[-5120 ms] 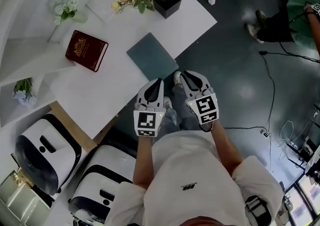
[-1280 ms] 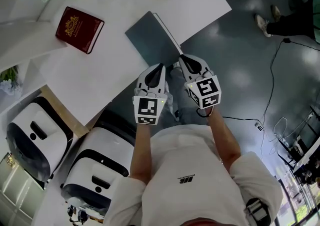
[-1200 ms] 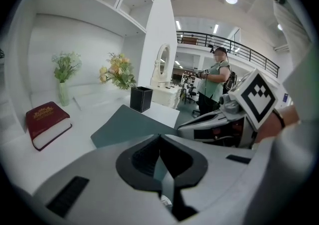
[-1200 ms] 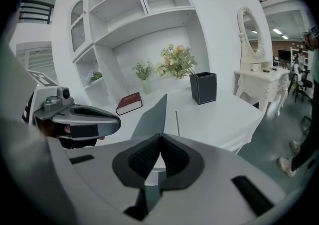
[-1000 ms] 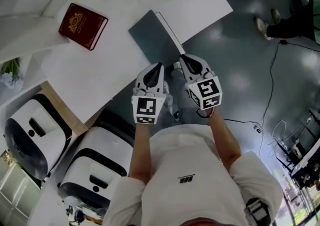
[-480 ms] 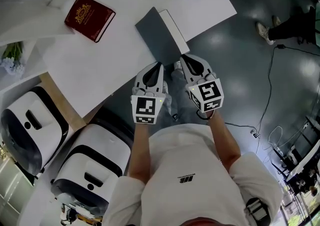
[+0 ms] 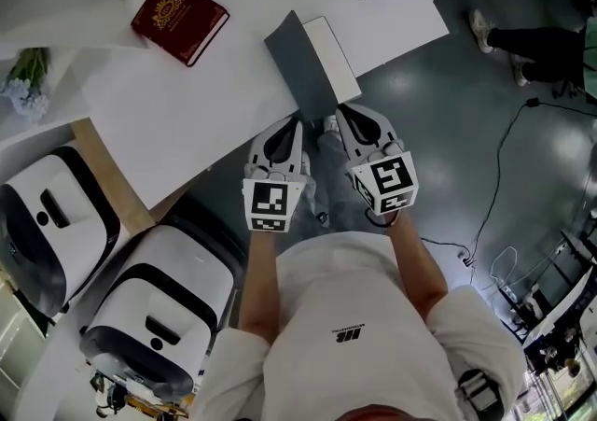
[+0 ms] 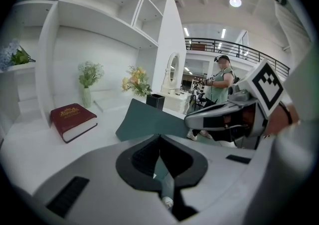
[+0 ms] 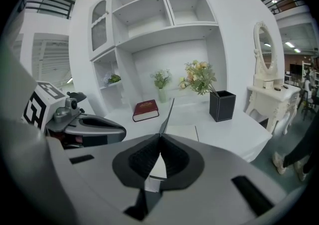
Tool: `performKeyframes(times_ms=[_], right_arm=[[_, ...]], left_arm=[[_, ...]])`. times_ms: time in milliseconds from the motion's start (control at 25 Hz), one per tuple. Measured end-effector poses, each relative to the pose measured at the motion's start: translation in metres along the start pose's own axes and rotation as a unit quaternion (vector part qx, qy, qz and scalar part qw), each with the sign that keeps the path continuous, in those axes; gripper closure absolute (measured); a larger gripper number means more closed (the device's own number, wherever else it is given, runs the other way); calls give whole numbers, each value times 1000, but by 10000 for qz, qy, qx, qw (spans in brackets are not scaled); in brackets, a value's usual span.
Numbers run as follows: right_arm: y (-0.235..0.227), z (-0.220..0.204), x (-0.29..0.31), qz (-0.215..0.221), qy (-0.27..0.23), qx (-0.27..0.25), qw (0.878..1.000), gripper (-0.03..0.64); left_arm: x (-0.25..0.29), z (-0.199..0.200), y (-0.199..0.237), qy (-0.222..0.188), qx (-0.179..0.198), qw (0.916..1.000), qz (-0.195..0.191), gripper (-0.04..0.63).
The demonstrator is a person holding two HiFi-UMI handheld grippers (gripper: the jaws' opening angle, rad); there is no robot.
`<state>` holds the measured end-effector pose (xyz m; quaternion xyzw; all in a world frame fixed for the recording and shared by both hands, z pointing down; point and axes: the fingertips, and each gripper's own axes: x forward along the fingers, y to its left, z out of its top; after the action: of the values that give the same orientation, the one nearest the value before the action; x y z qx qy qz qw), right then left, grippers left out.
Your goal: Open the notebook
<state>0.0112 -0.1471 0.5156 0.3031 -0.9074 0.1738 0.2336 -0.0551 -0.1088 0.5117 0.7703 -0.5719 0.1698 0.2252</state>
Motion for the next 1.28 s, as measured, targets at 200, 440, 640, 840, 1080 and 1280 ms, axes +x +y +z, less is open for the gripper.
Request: performKeyframes(times_ms=[200,440,640,840,1080,1280], right_arm=[[11,4,0,101,-26,-68,9999,615],[27,7,0,265,-62,-152,9995,615],[42,10,3,412,-86,-233,9988,615],[55,11,4,543,-74,-294,9981,615],[69,11,7,712,-50,-383,9967,615],[82,11,11,845,-10,-453,9954,615]], left_arm=[[-10,-3,7,-39,-97,9998,153,595],[-23,-9,13,-74,-219,9993,296,595],[-31,-14,18,-91,-276,9988,394,595],[-39,-16,23,-126,-321,9982,489,595],[-48,-20,30,-155,-402,9972,615,595],[-56,-24,35,-161,-480,9963,699,595]])
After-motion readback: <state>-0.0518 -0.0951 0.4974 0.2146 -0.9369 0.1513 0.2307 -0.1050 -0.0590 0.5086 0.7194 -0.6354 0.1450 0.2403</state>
